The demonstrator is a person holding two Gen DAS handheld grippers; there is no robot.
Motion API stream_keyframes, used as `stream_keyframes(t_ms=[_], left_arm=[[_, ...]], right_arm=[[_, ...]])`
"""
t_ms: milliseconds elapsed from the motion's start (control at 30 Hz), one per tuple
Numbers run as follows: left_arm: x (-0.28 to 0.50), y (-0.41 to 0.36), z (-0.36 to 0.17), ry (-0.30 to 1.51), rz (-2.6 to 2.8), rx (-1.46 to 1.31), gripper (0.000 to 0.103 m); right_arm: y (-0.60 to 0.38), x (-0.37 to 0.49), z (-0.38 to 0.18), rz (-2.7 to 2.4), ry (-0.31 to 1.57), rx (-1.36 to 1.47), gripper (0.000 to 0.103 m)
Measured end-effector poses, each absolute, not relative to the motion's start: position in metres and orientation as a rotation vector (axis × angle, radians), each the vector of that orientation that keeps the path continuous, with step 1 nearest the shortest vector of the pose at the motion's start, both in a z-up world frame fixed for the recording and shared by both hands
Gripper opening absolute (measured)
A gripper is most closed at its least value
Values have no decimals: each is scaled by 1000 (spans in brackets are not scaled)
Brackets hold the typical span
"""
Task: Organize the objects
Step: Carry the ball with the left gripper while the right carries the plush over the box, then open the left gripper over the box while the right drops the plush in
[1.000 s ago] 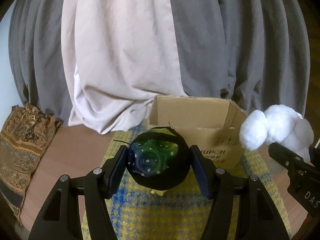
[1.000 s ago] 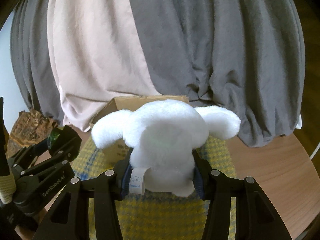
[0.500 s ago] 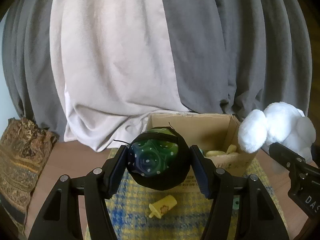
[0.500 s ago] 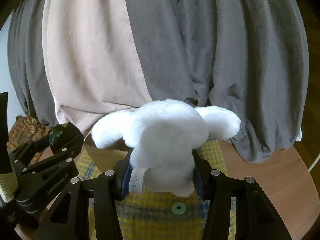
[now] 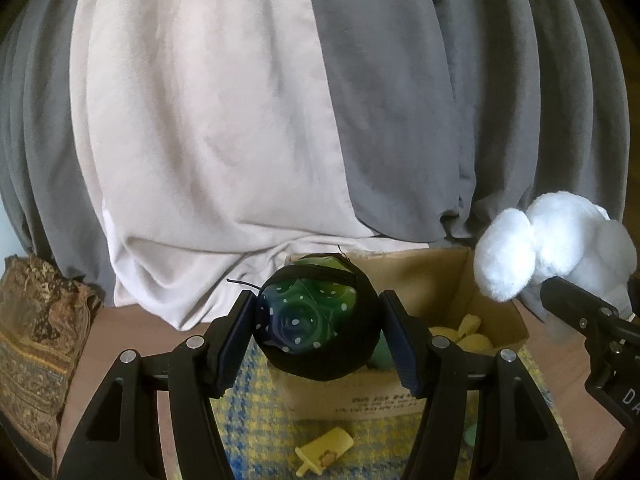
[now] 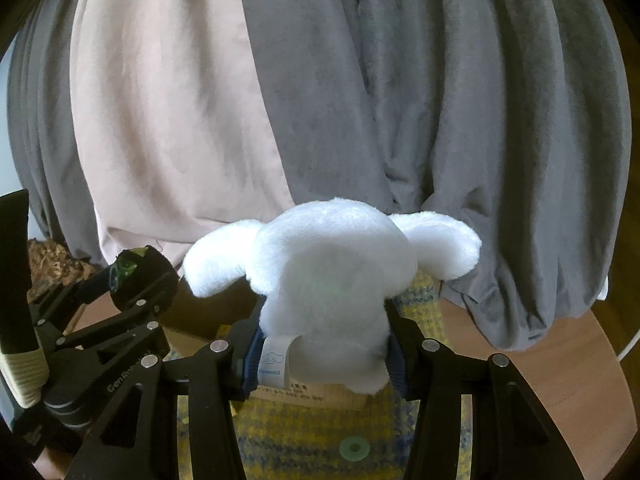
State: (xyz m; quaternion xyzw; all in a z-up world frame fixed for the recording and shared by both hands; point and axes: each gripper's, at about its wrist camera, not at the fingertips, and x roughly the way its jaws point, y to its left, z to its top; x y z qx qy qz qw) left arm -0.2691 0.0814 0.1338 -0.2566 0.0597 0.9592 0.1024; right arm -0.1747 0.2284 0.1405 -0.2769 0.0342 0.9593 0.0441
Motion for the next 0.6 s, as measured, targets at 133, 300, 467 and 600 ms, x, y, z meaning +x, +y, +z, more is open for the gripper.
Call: stream_keyframes(t_ms=[133, 300, 467, 600], left_arm=[[-279, 84, 135, 184, 2827, -759, 62], [-289, 86, 133, 185, 2816, -768, 62], [-301, 89, 130, 178, 2795, -804, 62], [-308, 89, 126, 163, 2790, -826, 62]], right_arm=[[230, -185, 140, 2923, 105, -866, 50], [232, -200, 135, 2913, 117, -913, 50], [231, -211, 133, 2908, 101, -940, 50], [230, -216, 131, 2904, 101, -955, 50]])
